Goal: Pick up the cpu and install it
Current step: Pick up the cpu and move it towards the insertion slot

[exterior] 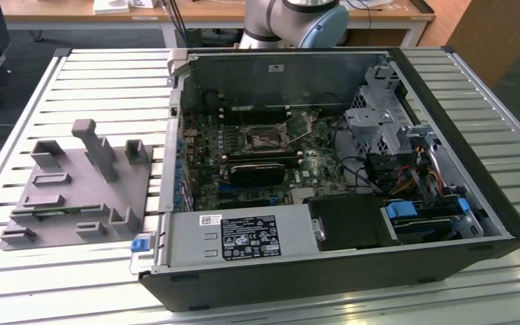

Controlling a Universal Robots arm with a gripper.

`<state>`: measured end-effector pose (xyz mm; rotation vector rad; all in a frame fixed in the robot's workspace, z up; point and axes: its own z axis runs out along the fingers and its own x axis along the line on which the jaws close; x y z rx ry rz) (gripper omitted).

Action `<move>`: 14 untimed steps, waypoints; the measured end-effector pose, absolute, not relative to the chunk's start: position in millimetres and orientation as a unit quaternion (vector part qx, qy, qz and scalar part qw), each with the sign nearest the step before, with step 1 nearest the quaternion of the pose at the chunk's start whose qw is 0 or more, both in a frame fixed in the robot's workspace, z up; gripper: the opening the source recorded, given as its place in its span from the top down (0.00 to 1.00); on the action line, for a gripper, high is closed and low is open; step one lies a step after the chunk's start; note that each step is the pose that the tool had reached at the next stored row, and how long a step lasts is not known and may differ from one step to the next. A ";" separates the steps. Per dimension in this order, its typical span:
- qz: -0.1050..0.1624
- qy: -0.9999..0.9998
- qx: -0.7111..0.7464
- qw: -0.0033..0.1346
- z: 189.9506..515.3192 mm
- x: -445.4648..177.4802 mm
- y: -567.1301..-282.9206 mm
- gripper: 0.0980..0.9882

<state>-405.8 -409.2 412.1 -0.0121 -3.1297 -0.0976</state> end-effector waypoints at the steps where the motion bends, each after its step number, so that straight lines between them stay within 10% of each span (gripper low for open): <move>1: -0.031 -0.999 -0.004 0.005 412.1 -402.8 -409.2 0.52; 14: -0.031 -0.999 -0.004 0.005 412.1 -369.2 -409.2 0.52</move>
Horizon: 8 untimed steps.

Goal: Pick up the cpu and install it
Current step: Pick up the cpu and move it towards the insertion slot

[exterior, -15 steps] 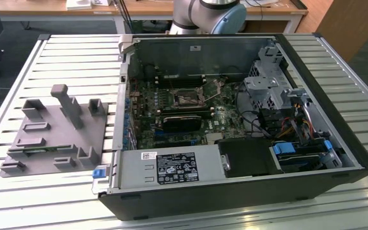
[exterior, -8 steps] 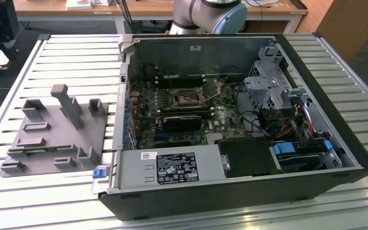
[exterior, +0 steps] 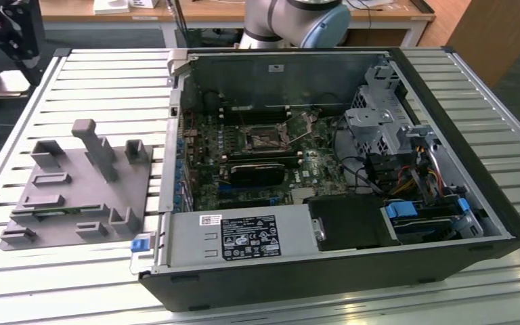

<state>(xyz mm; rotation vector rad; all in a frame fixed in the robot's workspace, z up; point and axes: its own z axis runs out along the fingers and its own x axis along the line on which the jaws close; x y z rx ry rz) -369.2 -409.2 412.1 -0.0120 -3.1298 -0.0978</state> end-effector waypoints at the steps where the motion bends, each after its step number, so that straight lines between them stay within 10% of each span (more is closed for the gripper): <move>1: -0.031 -0.999 -0.004 0.005 412.1 -367.0 -409.2 0.52; 8: -0.031 -0.999 -0.004 0.005 412.1 -351.1 -409.2 0.52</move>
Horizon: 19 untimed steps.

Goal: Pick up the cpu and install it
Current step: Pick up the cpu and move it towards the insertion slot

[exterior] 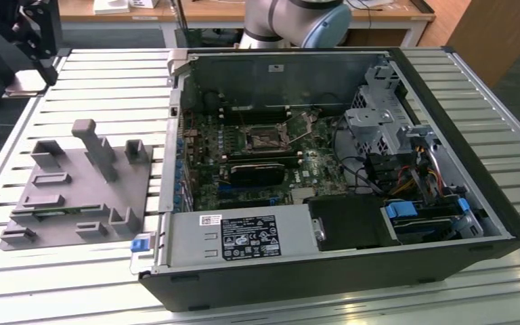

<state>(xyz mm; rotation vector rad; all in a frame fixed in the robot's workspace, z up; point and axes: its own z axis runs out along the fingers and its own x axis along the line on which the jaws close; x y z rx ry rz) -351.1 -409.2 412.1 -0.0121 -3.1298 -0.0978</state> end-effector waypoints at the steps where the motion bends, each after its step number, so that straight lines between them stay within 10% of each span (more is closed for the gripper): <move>1: -0.031 -0.999 -0.004 0.005 412.1 -348.9 -409.2 0.52; 19: -0.031 -0.999 -0.004 0.005 412.1 -310.1 -408.7 0.52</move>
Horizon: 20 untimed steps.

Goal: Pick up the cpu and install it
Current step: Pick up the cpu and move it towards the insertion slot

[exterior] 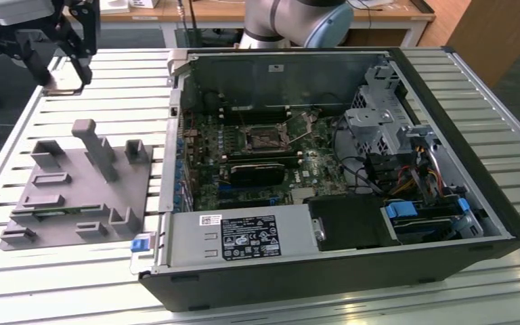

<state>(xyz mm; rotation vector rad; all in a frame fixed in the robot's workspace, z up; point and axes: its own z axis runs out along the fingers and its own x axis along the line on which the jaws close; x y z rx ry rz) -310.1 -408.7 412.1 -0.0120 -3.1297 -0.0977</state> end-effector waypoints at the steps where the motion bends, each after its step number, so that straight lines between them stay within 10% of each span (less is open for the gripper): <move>1: -0.031 -0.999 -0.004 0.005 412.1 -307.9 -408.4 0.52; 20: -0.031 -0.999 -0.004 0.005 412.0 -269.5 -400.4 0.52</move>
